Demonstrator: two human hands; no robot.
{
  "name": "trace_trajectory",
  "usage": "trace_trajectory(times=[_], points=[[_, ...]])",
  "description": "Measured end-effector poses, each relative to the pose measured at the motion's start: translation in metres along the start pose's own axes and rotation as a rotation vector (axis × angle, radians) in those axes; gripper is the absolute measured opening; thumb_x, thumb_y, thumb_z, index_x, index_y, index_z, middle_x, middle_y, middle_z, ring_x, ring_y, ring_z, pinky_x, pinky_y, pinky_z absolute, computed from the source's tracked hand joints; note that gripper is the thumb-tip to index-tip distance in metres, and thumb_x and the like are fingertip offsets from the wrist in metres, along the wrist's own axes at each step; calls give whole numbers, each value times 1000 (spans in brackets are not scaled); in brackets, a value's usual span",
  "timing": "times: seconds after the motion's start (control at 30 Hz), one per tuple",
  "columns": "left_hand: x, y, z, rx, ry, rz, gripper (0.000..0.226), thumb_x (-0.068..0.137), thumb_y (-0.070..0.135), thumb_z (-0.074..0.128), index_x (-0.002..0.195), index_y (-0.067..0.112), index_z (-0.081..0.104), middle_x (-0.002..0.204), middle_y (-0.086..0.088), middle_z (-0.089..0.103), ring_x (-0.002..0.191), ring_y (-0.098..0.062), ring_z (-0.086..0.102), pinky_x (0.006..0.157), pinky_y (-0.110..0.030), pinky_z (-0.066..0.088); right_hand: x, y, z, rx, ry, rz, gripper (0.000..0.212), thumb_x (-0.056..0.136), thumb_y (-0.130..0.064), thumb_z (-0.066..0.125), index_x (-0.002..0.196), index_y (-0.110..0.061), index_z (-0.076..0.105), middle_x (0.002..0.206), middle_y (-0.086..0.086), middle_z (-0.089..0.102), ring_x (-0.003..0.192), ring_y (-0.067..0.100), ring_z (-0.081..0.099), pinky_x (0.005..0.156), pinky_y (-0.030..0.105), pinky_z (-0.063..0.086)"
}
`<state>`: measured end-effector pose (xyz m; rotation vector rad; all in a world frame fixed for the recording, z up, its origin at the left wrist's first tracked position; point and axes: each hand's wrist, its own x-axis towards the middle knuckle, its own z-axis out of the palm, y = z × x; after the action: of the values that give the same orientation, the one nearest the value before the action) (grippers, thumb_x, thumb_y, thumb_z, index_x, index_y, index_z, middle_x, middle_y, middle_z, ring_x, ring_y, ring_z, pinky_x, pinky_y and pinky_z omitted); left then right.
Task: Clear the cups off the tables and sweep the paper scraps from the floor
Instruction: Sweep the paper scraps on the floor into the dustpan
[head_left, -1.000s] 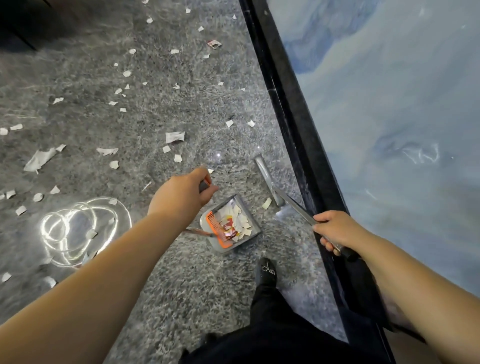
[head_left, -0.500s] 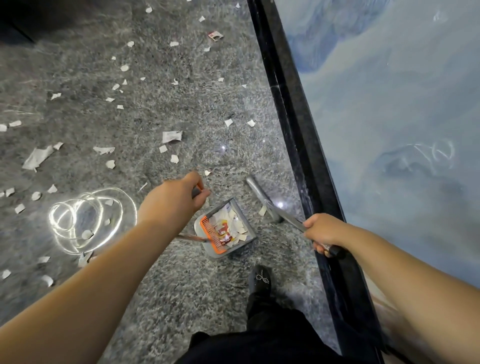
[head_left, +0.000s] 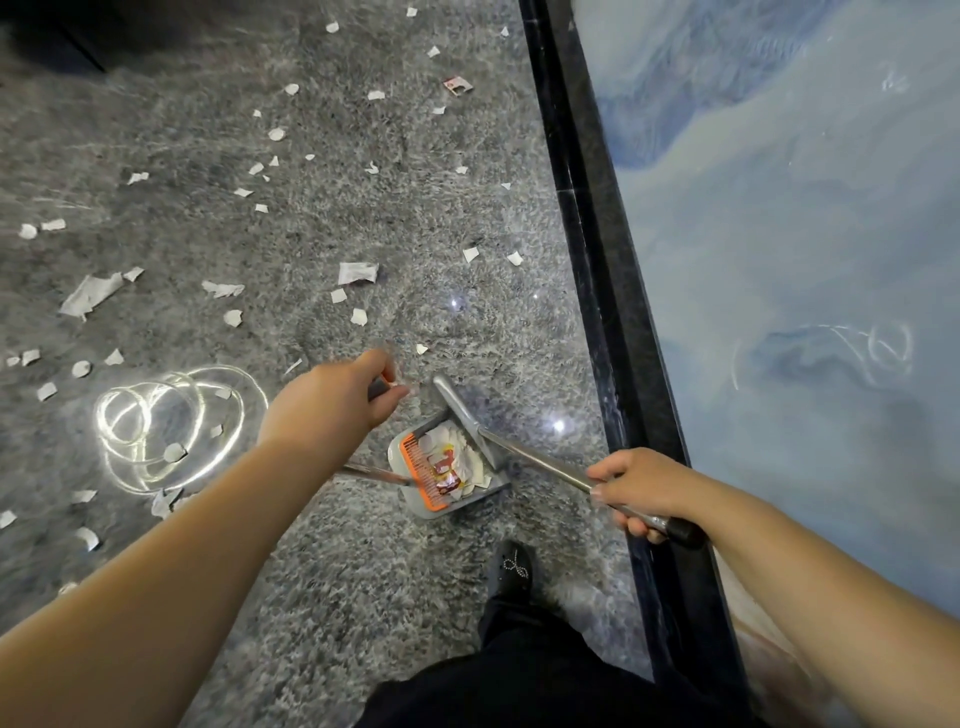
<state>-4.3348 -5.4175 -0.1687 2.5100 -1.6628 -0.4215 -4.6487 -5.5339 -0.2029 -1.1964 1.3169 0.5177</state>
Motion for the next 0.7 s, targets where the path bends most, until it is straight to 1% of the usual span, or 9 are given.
trace_trajectory(times=[0.07,0.17,0.27,0.43,0.5,0.53,0.6,0.63,0.7], points=[[-7,-6,-2,-22,10,-12,26,91,54,53,96,28,51,61,15,52,54,-15,53,44,-23,35,-3,-6,0,-16,22,-24,37,94,-13,57,130,-20,52,62,8,58,38,11,48,38,20,39],[-21,-12,-2,-33,58,-33,27,91,51,55,96,25,51,57,16,47,50,-18,52,43,-24,37,-3,-15,0,-39,62,-74,38,94,-14,58,131,-17,52,59,7,58,38,12,49,37,20,39],[-34,-18,-5,-60,102,-73,29,90,52,56,97,24,55,60,11,52,55,-24,57,47,-30,47,-1,-26,0,-42,101,-107,40,93,-15,58,132,-18,51,61,8,59,39,13,50,38,21,39],[-37,-38,-21,-79,204,-208,25,91,52,58,96,28,56,70,8,64,64,-28,60,54,-33,49,5,-55,1,5,129,-146,41,94,-14,56,135,-17,50,62,12,57,38,15,48,38,23,39],[-37,-48,-27,-104,262,-224,23,90,48,60,94,26,56,67,7,63,64,-30,61,56,-38,52,9,-70,2,3,136,-157,41,95,-13,56,135,-16,49,62,12,56,37,15,48,38,22,39],[-36,-54,-30,-110,282,-238,22,90,48,60,93,27,56,63,9,59,62,-31,60,56,-40,53,11,-77,2,-4,138,-163,41,95,-13,55,136,-15,48,62,12,55,37,15,48,38,22,39],[-30,-66,-35,-115,302,-275,22,90,50,60,92,29,54,57,16,48,58,-29,57,52,-36,50,17,-90,2,-13,143,-167,43,95,-12,56,137,-13,48,62,12,55,37,15,48,36,21,39],[-26,-73,-36,-111,306,-286,22,90,51,59,91,30,52,57,17,46,55,-27,54,50,-32,45,21,-97,3,-16,142,-168,44,95,-11,56,138,-11,47,62,12,56,37,15,48,36,20,39],[-13,-88,-39,-89,305,-284,23,90,53,56,91,31,50,57,15,48,50,-17,48,46,-24,34,29,-108,4,-26,139,-170,46,95,-10,56,139,-10,45,64,13,56,37,14,48,37,21,39]])
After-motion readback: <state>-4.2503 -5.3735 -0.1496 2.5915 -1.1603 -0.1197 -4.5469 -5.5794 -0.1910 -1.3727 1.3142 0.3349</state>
